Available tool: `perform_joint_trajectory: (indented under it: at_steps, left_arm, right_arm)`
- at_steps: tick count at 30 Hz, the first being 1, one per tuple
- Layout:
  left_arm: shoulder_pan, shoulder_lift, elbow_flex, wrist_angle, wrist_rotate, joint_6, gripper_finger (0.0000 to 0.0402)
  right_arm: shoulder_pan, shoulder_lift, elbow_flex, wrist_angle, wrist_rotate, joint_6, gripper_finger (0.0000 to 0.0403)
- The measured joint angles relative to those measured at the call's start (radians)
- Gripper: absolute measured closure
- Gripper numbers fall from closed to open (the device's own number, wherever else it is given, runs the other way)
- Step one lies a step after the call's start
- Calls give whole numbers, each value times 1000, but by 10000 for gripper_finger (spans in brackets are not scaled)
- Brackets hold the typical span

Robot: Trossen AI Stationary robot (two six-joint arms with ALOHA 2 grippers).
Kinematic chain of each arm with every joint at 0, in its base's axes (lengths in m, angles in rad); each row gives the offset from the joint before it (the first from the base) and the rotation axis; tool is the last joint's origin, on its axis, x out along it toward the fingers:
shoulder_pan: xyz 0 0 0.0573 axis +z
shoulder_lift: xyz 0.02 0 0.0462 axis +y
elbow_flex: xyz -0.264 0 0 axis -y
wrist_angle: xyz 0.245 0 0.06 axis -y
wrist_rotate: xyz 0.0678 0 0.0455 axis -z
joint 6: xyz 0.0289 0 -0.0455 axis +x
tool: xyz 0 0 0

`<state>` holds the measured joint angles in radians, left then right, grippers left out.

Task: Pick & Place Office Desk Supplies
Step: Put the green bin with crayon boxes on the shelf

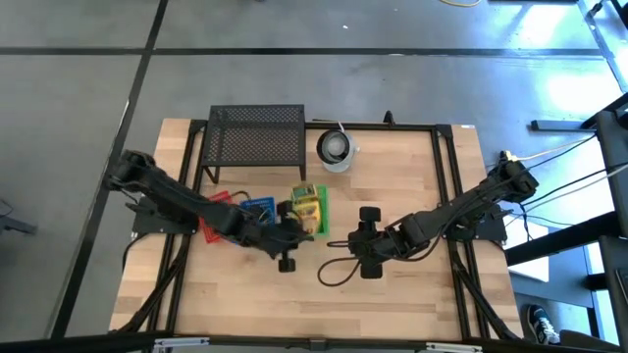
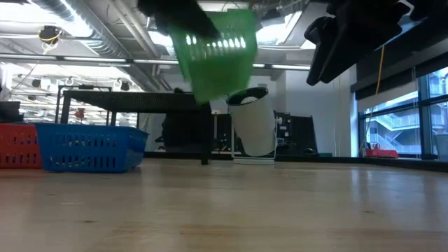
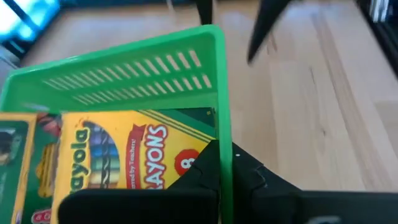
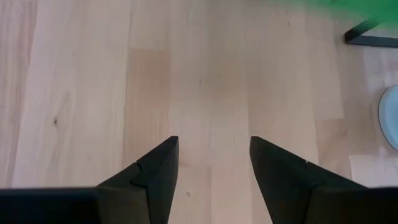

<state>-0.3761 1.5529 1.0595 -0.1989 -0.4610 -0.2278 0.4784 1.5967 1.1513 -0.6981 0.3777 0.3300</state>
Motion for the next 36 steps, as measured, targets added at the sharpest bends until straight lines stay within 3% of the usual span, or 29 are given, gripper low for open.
perform_joint_trajectory:
  at_steps: [6, 13, 21, 27, 36]
  left_arm:
    - [-3, -151, 0, -75, -163, 133, 400]
    - [136, -338, 0, -379, -177, 145, 400]
    - [386, -471, -2, -784, 22, 291, 400]
    - [561, -485, -2, -903, 82, 414, 399]
    - [785, -485, -2, -985, 105, 557, 400]
  right_arm:
    - [10, 0, 0, -14, 0, -10, 201]
    - [10, 0, 0, -17, 8, -27, 201]
    - [9, 0, 0, -17, 36, -28, 202]
    - [2, 0, 0, -17, 99, -31, 202]
    - [-17, 0, 0, -17, 104, -30, 202]
